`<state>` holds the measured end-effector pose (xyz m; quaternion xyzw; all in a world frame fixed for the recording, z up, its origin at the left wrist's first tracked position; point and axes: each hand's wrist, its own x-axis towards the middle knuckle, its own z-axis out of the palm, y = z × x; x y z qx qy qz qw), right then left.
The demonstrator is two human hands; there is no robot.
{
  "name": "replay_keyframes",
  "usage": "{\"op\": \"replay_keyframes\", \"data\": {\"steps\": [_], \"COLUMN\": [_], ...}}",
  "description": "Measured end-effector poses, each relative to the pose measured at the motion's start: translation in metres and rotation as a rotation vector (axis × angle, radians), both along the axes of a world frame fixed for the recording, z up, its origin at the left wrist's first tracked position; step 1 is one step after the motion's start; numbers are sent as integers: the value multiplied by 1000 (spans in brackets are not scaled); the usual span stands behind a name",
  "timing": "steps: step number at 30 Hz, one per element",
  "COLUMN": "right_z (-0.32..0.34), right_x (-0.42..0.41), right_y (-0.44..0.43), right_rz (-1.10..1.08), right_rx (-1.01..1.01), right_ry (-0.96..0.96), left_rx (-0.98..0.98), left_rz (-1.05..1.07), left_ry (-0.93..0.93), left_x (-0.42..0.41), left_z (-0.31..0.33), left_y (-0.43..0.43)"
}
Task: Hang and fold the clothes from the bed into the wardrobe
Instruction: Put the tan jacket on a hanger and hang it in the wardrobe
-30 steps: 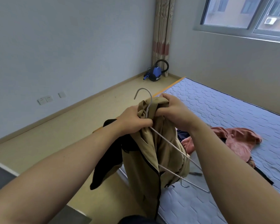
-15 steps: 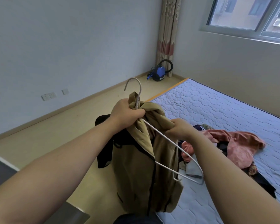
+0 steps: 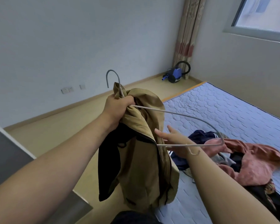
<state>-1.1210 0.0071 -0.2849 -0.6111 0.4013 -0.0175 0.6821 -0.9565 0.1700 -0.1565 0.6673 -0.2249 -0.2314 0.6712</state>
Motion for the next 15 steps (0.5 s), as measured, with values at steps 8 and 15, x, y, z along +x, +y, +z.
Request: {"op": "replay_keyframes", "data": {"steps": [8,15], "right_z": [6,32], "right_x": [37,79], "right_y": [41,66], "right_rz": [372,400], "right_rx": [-413,-131], "right_ry": [172,-153], "left_rx": [-44,39], "left_rz": [147,415], "left_ry": [123,184], "left_x": [-10,-2], "left_z": [8,24], "left_y": [39,142]}}
